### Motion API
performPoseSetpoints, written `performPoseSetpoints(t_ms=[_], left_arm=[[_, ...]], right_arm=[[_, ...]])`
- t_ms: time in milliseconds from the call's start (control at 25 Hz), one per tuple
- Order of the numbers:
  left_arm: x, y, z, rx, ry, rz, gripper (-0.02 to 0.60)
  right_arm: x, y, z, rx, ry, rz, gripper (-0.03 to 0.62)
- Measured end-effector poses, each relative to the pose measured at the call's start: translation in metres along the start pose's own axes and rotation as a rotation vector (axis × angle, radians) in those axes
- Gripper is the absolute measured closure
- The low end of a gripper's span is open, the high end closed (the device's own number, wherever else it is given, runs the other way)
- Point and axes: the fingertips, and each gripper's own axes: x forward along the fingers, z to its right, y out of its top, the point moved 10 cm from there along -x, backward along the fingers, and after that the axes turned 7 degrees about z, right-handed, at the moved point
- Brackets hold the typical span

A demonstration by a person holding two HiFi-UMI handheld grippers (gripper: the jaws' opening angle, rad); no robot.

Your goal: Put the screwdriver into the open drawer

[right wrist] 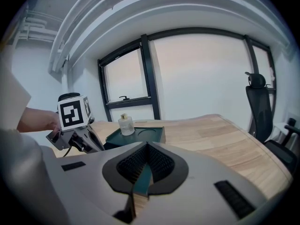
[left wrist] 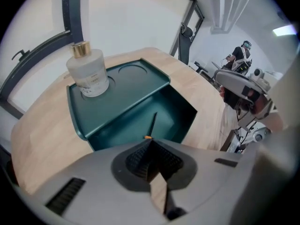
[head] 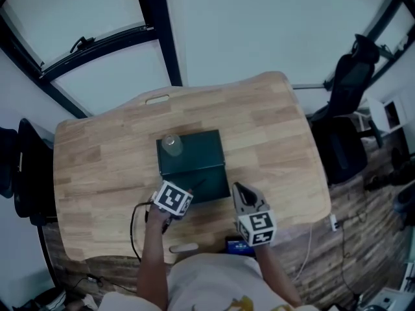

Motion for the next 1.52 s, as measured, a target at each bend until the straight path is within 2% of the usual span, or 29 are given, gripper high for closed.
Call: performPoseSetpoints(t_ms=[200,360,520,640,760,920,1080,1200,1360,1520], left_arm=[[-0.017,-0.006,0.007,-0.034,0.035,0.158,0.581],[-0.029,-0.013,0.012,-0.123,0.025,0.283,0.581],[-0.037,-0.025,0.009,-0.177,0.084,0.424,0.581],[-0.046,-0.031,0.01,-0.204,0.11,0.557,0.58],[-0.055,-0.036,0.013,-0.227,0.127,0.641,0.581],[-0.068,-0.037,0.02,-0.197,0.155,0.776,0.581],[-0.085,-0.04,0.027,-0.213,0.183,0.913,0.581],[-0.095,-0.044,0.033,-0.174,0.238,0.958,0.581],[-0.104,-0.053,0.041,-0.175,0.29,1.024,0.581],[-0.11,-0.058,0.048,-0.092,0.386,1.065,0.581]], right_arm=[[-0.009,0.004,-0.006,-0.01,0.015,0.025,0.595],[-0.015,0.01,-0.011,-0.004,0.031,0.043,0.595],[-0.021,0.006,-0.012,0.035,0.012,0.069,0.595],[-0.024,0.01,-0.015,0.018,0.01,0.074,0.595],[-0.027,0.016,-0.022,-0.002,0.018,0.076,0.595],[-0.031,0.015,-0.027,0.0,0.028,0.103,0.595],[-0.035,0.017,-0.033,0.003,0.053,0.137,0.595],[-0.036,0.02,-0.037,-0.012,0.055,0.143,0.595],[-0.04,0.028,-0.043,-0.026,0.051,0.19,0.595],[-0.042,0.03,-0.046,-0.037,0.045,0.208,0.595]])
